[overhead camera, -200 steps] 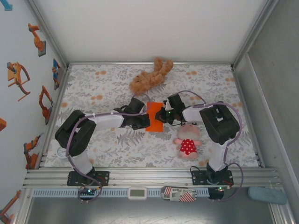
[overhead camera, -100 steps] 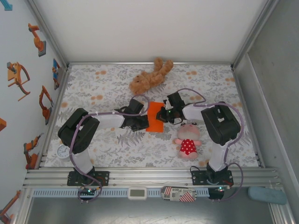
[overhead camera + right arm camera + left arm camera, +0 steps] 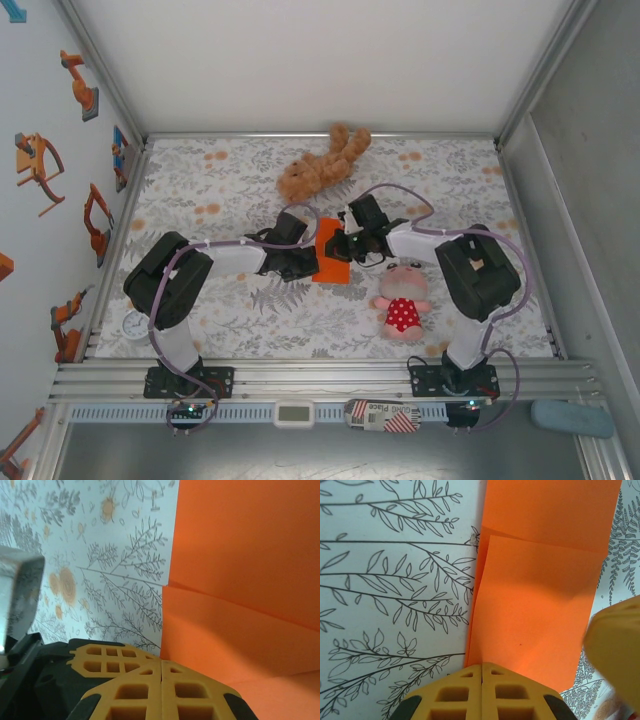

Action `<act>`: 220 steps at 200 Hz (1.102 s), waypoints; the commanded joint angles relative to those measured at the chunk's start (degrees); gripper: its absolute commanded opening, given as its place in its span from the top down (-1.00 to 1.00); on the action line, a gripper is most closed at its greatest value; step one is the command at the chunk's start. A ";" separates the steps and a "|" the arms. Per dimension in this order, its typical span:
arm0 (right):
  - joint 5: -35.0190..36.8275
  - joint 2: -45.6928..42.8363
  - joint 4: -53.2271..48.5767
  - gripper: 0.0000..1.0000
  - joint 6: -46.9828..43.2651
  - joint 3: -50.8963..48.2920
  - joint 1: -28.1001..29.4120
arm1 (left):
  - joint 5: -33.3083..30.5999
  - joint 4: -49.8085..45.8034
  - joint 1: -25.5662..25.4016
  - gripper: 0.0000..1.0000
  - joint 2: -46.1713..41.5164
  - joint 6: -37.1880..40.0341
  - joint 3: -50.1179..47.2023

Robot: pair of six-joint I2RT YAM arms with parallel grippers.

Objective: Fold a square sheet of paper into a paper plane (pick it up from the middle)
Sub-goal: Fold the triangle a second time at the center of the table.

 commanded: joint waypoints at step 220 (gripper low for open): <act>-0.97 6.33 -0.01 1.00 -1.79 -1.29 -0.13 | 3.05 -0.63 0.28 0.99 -1.21 -3.91 -5.36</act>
